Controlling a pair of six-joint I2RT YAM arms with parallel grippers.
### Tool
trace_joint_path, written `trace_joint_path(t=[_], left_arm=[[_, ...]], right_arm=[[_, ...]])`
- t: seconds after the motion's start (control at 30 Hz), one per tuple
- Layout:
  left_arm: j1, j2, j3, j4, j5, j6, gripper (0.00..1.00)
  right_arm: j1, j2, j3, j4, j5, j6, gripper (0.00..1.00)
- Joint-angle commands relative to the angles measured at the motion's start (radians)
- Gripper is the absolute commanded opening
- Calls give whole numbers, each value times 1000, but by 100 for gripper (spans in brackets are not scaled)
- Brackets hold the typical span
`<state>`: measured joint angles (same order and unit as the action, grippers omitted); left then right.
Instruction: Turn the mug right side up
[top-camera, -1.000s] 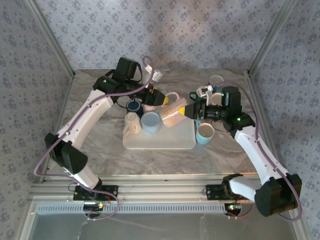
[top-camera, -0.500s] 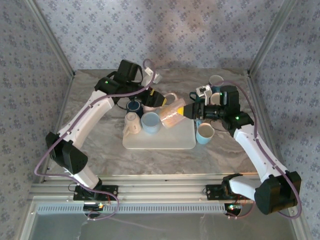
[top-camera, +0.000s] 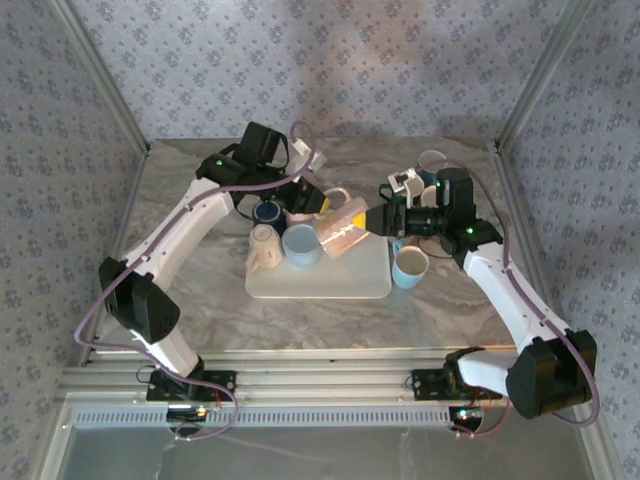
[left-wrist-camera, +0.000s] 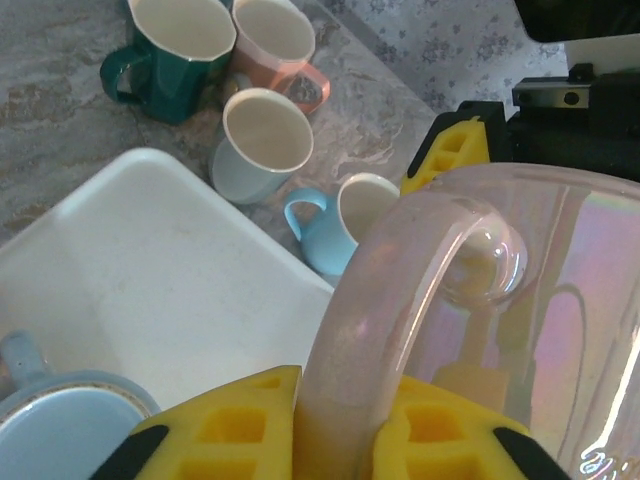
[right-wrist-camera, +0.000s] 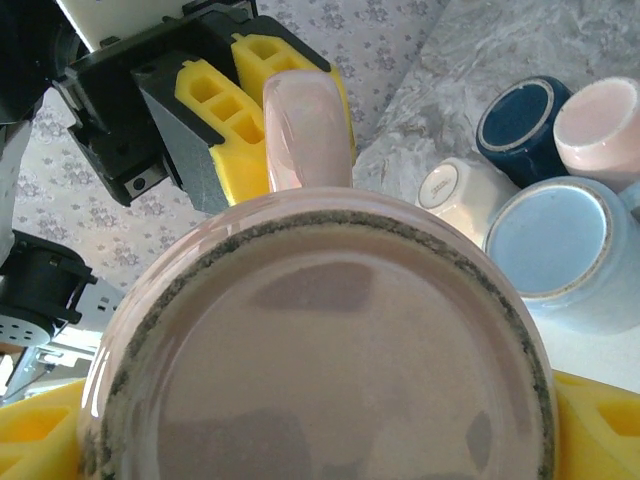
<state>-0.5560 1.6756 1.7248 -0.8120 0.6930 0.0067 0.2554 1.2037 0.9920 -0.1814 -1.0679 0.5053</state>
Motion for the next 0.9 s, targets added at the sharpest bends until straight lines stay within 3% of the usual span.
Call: trace_joint_path(t=[0.0,0.13,0.27,0.43,0.63,0.87], left_arm=[[-14,21,40,-60,103,-15,11],[1,12,20,-46,96,-108,0],[37,-12,-24,23,77,-326,0],[40,-87,-82,161,5,-564,0],[39,-109,-70,208,9,-645,0],[37,-119,-86,244,-10,-755,0]], right_arm=[[3,10,67,88,-76,1,49],[-18,36,87,2,10,-41,62],[-43,42,104,-117,211,-83,78],[-58,4,80,-142,366,-131,89],[-86,-89,15,-65,447,-146,95],[-81,-185,-30,-48,570,-226,95]])
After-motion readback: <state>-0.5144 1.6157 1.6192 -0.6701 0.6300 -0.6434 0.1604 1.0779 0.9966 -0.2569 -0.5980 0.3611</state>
